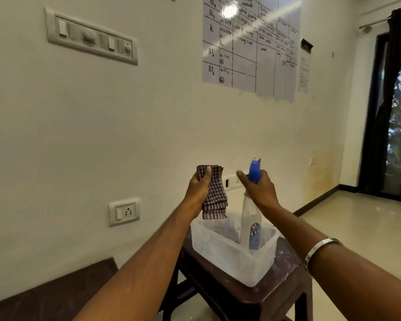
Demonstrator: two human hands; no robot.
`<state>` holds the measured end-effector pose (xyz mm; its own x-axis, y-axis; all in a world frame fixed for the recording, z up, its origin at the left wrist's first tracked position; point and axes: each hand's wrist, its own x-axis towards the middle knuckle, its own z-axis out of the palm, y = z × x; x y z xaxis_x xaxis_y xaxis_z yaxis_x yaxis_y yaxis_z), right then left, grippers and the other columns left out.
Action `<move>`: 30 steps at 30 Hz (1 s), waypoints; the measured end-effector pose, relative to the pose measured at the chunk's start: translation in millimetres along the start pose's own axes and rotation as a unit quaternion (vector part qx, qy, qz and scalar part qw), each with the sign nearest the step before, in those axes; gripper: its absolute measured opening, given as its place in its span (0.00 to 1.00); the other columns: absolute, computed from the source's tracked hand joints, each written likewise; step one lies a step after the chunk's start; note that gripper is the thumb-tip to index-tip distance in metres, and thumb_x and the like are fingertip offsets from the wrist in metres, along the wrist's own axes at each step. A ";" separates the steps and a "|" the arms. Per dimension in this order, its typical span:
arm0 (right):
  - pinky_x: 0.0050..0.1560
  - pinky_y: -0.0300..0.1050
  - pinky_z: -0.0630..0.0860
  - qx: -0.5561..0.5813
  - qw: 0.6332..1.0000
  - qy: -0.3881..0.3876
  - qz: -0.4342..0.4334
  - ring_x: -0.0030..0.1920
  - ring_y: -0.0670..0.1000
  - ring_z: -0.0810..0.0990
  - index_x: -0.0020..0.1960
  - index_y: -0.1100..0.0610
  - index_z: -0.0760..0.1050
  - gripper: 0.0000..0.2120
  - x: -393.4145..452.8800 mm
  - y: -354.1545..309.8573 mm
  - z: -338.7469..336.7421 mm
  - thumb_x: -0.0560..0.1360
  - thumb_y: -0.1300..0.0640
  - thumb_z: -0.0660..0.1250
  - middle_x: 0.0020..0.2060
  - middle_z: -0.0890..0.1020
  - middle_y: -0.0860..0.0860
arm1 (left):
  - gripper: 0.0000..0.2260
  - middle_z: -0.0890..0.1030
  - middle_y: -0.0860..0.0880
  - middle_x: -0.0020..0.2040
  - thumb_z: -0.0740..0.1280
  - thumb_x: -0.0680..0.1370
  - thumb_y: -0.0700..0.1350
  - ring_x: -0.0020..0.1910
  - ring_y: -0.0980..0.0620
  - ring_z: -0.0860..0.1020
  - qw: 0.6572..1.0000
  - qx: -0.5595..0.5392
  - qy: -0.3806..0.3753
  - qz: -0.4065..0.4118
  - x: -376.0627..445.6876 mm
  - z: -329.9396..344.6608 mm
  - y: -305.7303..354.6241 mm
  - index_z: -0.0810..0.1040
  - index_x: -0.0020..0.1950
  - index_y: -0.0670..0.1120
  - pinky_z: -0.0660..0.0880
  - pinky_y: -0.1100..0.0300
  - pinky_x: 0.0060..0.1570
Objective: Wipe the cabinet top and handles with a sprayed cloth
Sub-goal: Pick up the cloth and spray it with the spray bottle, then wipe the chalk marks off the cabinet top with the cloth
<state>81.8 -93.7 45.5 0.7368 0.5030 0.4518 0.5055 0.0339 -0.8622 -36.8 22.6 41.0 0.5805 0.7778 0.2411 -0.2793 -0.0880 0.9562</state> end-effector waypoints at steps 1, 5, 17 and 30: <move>0.44 0.47 0.77 0.002 1.000 -0.002 0.012 0.43 0.55 0.78 0.59 0.58 0.69 0.25 -1.9 5.6 1.0 0.73 0.40 0.68 0.46 0.78 0.56 | 0.18 0.81 0.44 0.54 0.62 0.78 0.60 0.52 0.45 0.81 1.000 0.000 -0.001 0.000 0.1 -1.6 -1.5 0.74 0.59 0.49 0.78 0.46 0.56; 0.52 0.55 0.79 0.023 0.999 0.000 0.025 0.49 0.61 0.80 0.58 0.58 0.69 0.25 -8.9 9.1 3.0 0.72 0.41 0.69 0.47 0.79 0.57 | 0.15 0.82 0.43 0.54 0.62 0.77 0.60 0.52 0.43 0.81 1.000 0.005 0.000 -0.004 -3.0 -8.2 -7.2 0.75 0.54 0.50 0.77 0.44 0.56; 0.62 0.48 0.64 0.014 0.953 0.257 -0.162 0.62 0.52 0.69 0.69 0.58 0.61 0.29 -67.1 -14.9 -1.4 0.73 0.49 0.66 0.63 0.67 0.55 | 0.22 0.82 0.43 0.54 0.64 0.75 0.63 0.53 0.42 0.82 1.000 -0.006 0.007 0.001 -36.8 -9.4 3.8 0.74 0.60 0.48 0.77 0.42 0.56; 0.50 0.47 0.79 0.201 0.945 -0.257 0.010 0.52 0.53 0.82 0.60 0.56 0.74 0.24 -110.5 -38.3 28.6 0.81 0.41 0.50 0.53 0.82 0.55 | 0.23 0.80 0.42 0.57 0.62 0.77 0.58 0.57 0.42 0.79 1.000 -0.025 -0.012 -0.002 -117.1 -38.3 42.8 0.73 0.64 0.43 0.75 0.44 0.59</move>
<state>-31.8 -125.9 22.1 0.3758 0.8569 0.3528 0.2067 0.2937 -0.9333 -146.1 -48.5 47.4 0.5991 0.7633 0.2416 -0.3150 -0.0527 0.9476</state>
